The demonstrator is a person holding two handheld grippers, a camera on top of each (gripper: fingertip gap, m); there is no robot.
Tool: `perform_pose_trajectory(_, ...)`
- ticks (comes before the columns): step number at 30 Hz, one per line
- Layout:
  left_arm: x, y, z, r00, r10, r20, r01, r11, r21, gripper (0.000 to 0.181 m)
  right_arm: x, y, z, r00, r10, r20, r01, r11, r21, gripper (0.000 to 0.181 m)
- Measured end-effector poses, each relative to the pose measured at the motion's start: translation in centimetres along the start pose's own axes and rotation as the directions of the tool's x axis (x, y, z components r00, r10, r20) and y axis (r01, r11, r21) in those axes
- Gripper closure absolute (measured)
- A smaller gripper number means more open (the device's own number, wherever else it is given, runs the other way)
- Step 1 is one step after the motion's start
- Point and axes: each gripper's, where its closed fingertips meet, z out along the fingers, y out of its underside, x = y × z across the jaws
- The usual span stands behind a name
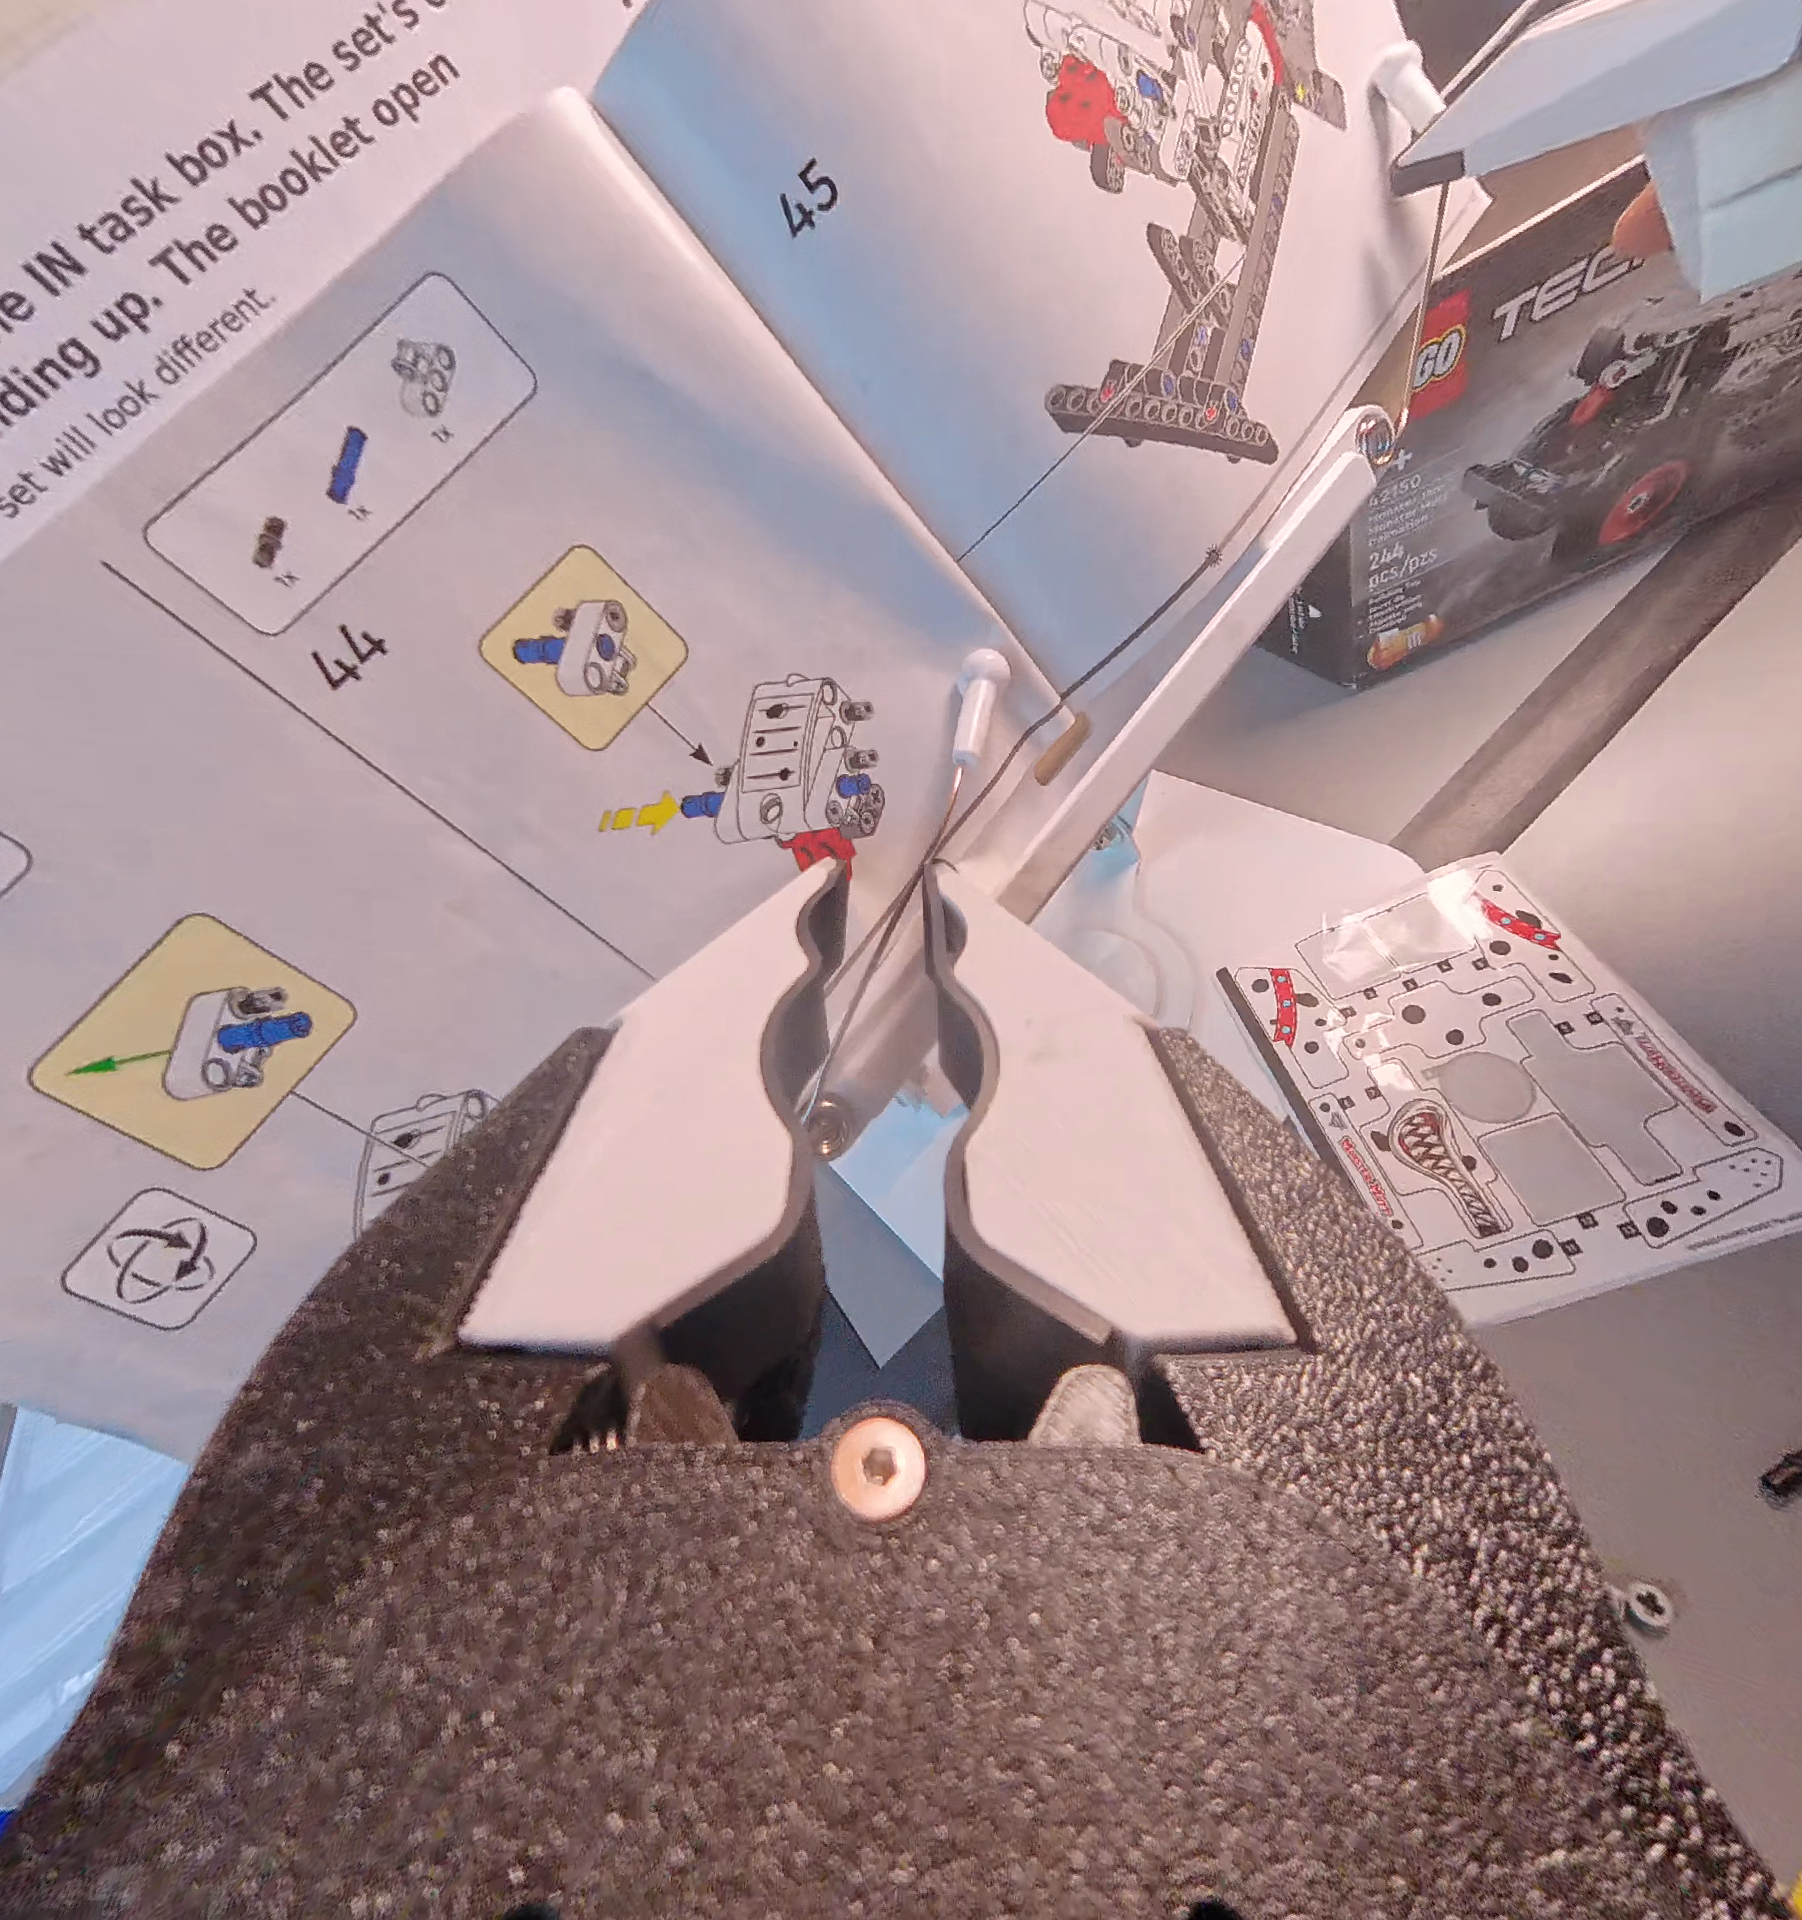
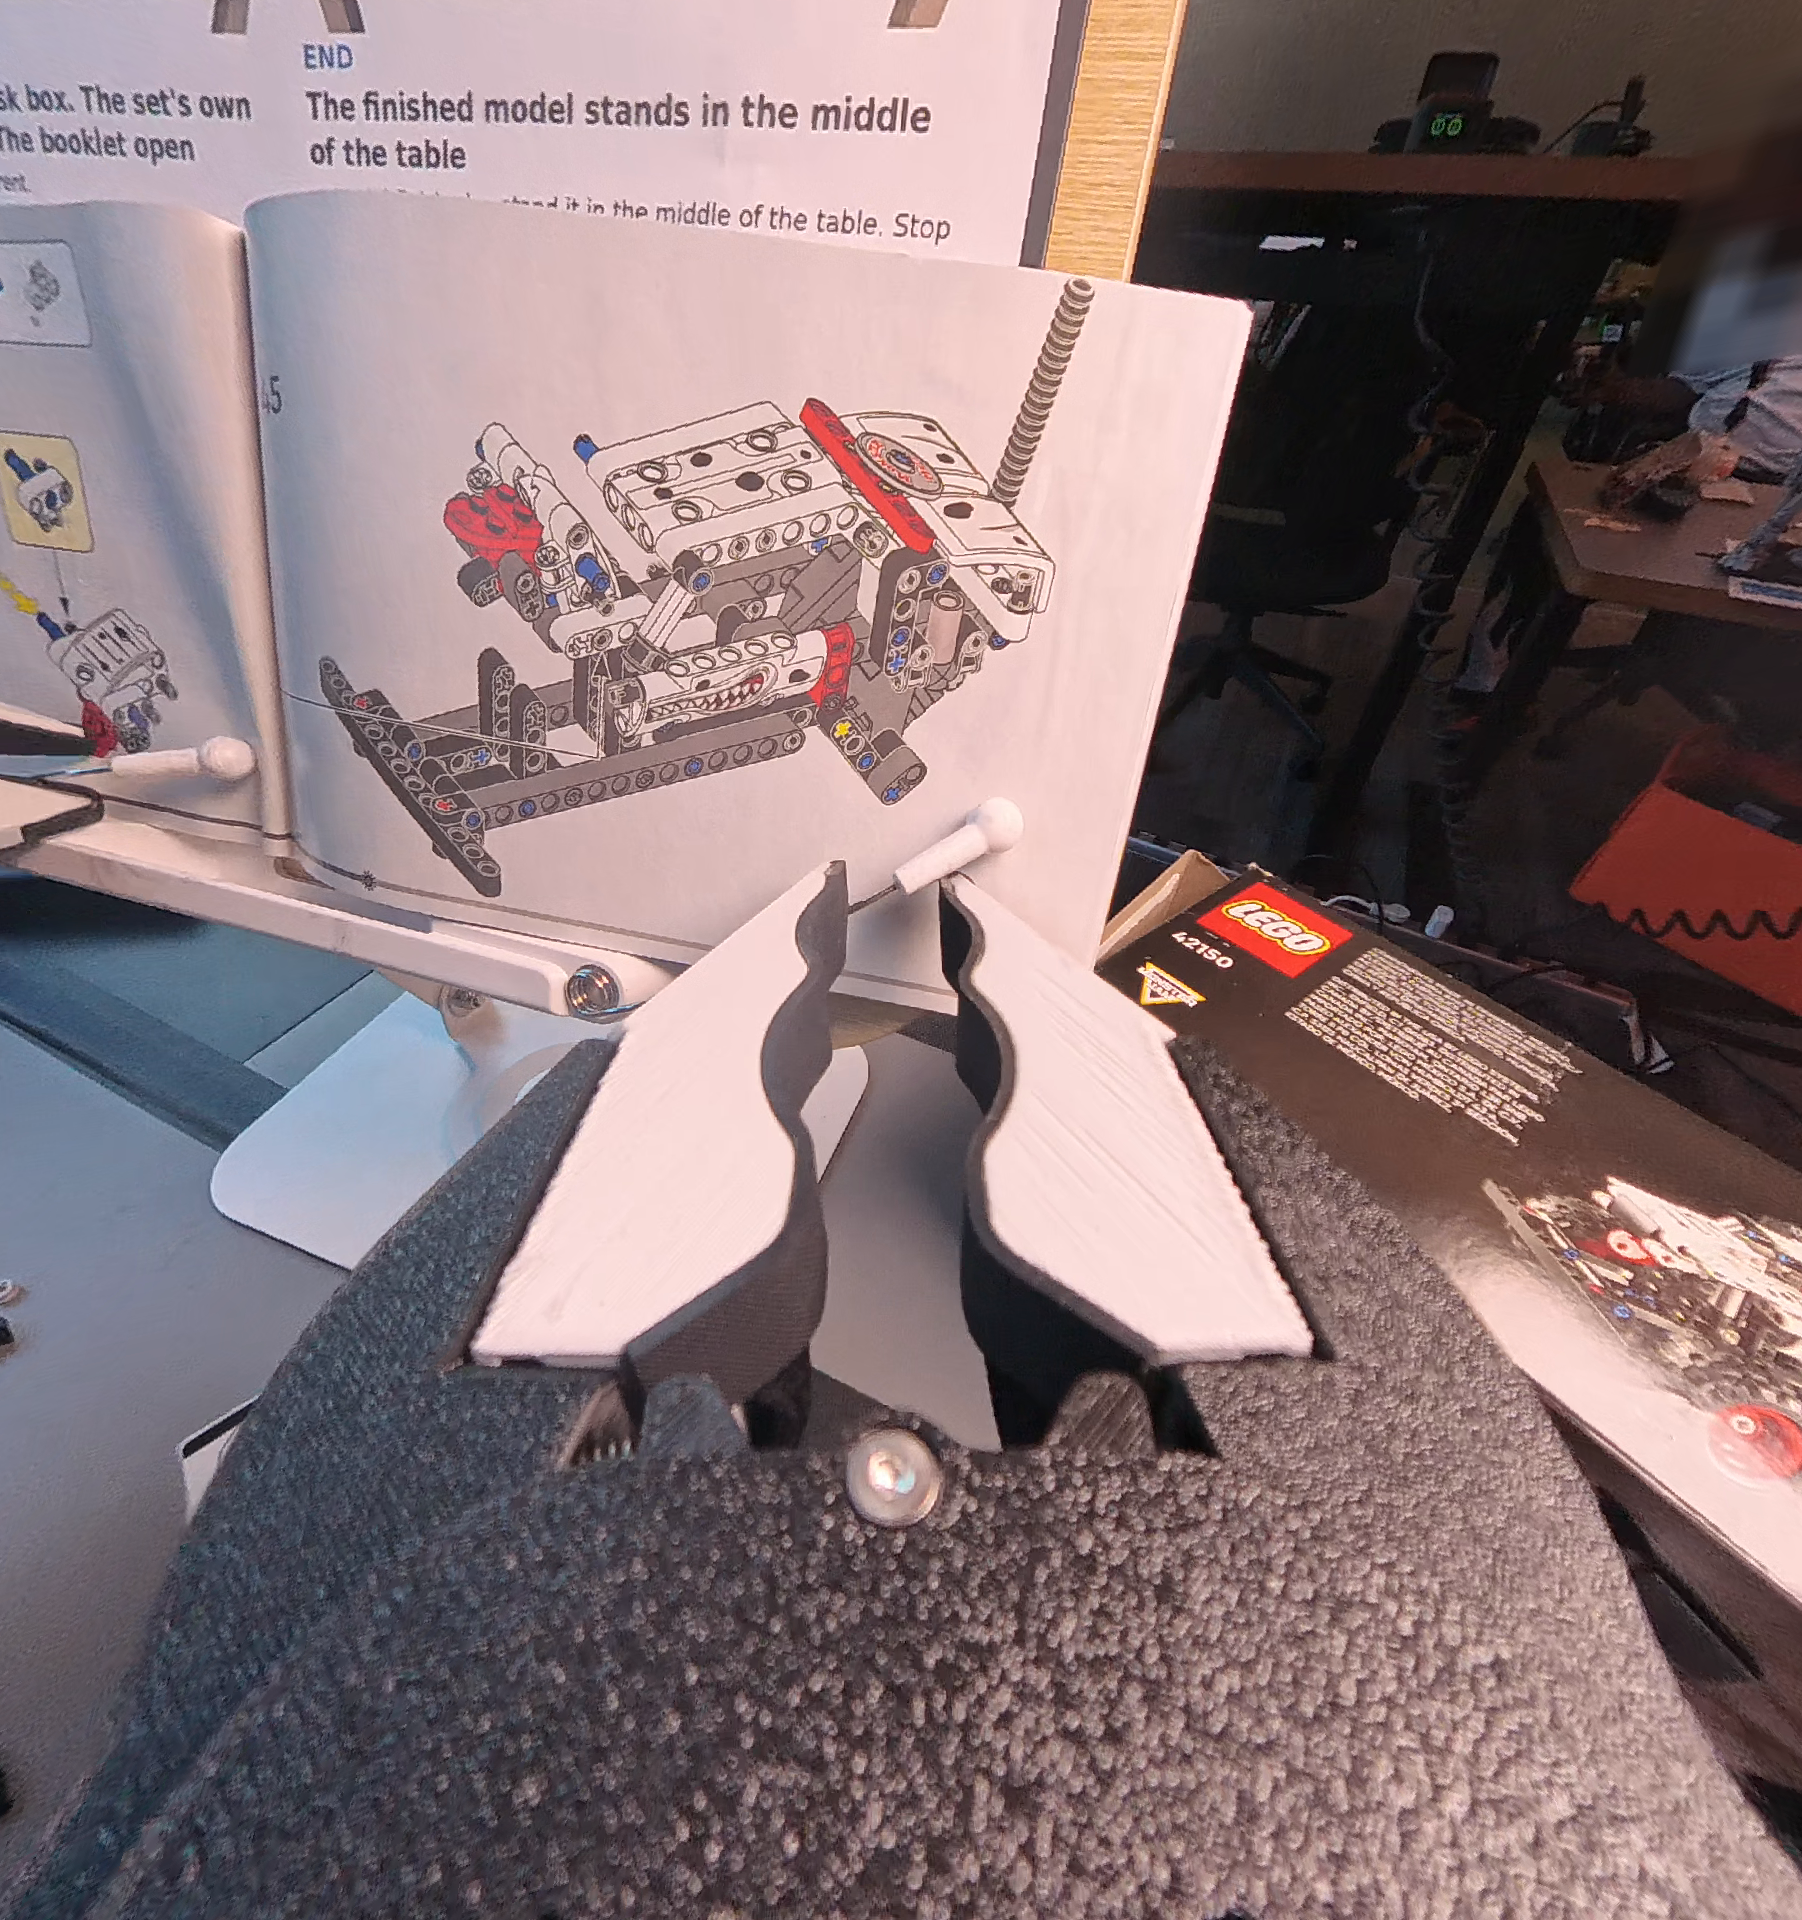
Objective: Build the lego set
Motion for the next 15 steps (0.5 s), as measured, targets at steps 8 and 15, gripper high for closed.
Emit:
perform_pose_trajectory(8, 0.0, 0.3, 0.0, 0.998, 0.05, -0.023, -0.05, 0.999, 0.003, 0.177, 0.0, 0.3, -0.3, 0.999, 0.026, -0.024, -0.026, 1.0, -0.001, 0.163)
perform_pose_trajectory(15, -0.7, 0.6, 0.1, 0.993, 0.079, -0.092, -0.074, 0.996, 0.055, 0.177, -1.4, 0.8, -1.8, 0.999, -0.006, 0.043, 0.006, 1.0, 0.008, 0.157)
